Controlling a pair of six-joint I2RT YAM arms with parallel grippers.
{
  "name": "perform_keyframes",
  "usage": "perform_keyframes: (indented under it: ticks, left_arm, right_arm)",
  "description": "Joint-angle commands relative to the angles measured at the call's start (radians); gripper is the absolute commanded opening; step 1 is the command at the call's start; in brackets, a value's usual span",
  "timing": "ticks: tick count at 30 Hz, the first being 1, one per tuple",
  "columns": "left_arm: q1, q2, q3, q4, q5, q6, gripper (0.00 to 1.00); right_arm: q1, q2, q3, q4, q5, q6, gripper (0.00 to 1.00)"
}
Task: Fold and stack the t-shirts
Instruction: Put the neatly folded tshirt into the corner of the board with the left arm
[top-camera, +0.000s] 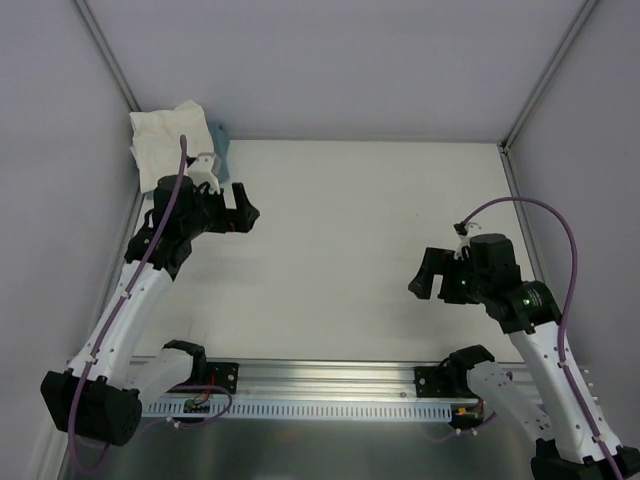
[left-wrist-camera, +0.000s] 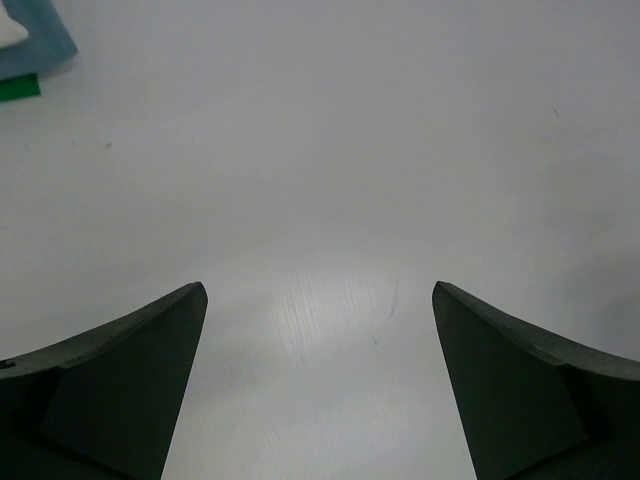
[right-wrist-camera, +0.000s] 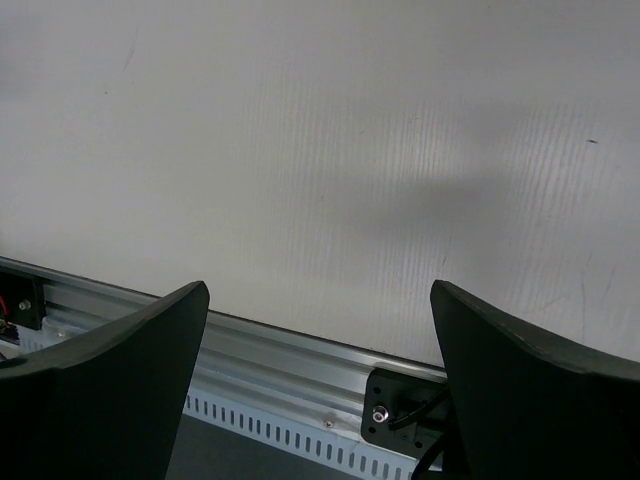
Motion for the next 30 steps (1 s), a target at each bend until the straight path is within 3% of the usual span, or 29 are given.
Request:
perform_keyframes:
  ticks: [1, 7, 30]
  left_arm:
    - [-0.012, -0.104, -0.132, 0.065, 0.066, -0.033, 0.99]
    - [-0.025, -0.25, -0.326, 0.086, 0.093, -0.024, 0.99]
    - [-0.028, -0.278, -0.324, 0.066, 0.069, 0.002, 0.99]
  right_arm:
    - [-0.005, -0.045, 0.057, -0.075, 0.098, -0.033, 0.99]
    - [-0.005, -0.143, 0.022, -0.052, 0.135, -0.025, 0.99]
    - [-0.003, -0.182, 0.031, -0.067, 0.189, -0.027, 1.0]
